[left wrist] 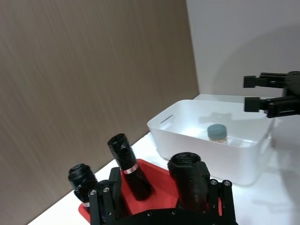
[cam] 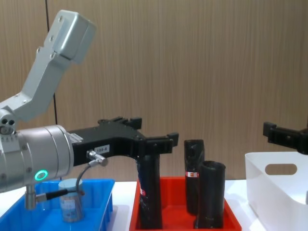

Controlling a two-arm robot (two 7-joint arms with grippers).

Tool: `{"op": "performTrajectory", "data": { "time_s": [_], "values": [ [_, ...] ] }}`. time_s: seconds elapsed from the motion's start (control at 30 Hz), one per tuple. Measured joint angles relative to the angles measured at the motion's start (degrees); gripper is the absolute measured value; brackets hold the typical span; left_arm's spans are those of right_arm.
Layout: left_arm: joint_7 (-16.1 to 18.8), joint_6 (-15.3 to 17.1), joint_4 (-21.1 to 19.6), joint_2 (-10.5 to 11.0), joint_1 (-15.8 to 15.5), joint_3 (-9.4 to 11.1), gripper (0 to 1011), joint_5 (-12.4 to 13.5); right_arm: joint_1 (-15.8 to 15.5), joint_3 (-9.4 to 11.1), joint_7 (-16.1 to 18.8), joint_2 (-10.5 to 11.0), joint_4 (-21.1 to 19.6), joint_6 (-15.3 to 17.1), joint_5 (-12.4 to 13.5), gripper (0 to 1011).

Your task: Pick the cotton swabs from the blue box and place them into the white box.

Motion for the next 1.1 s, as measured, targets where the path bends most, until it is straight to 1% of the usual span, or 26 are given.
{"op": "performTrajectory", "data": {
  "time_s": [0.2,0.3,0.43,0.67,0.77,0.8,0.87,0.97,1.1],
  "values": [
    [3.96,-0.03,-1.21,-0.16,0.82,0.38,1000,1.18,-0.09,0.0,-0.04,-0.01,-0.1,-0.05,0.0,1002],
    [6.83,-0.05,-2.11,-0.28,1.39,0.66,1000,2.05,-0.09,-0.01,-0.04,0.0,-0.12,-0.06,0.0,1002],
    [9.05,-0.07,-2.8,-0.36,1.8,0.88,1000,2.69,-0.09,-0.02,-0.04,0.01,-0.13,-0.06,0.0,1002],
    [14.85,-0.12,-4.6,-0.59,2.96,1.44,1000,4.47,-0.09,-0.02,-0.03,0.01,-0.13,-0.06,0.01,1002],
    [16.48,-0.13,-5.09,-0.65,3.26,1.6,1000,4.94,-0.09,-0.02,-0.02,0.0,-0.13,-0.06,0.01,1002],
    [17.69,-0.15,-5.44,-0.69,3.48,1.72,1000,5.29,-0.09,-0.02,-0.02,0.0,-0.13,-0.06,0.01,1002],
    [18.77,-0.16,-5.77,-0.74,3.69,1.83,1000,5.62,-0.09,-0.02,-0.01,0.0,-0.13,-0.06,0.02,1002],
    [21.27,-0.19,-6.56,-0.83,4.18,2.07,1000,6.39,-0.09,-0.02,0.0,0.0,-0.13,-0.06,0.02,1002],
    [22.76,-0.22,-7.05,-0.89,4.5,2.22,1000,6.85,-0.09,-0.02,0.01,0.01,-0.13,-0.06,0.02,1002]
  ]
}}
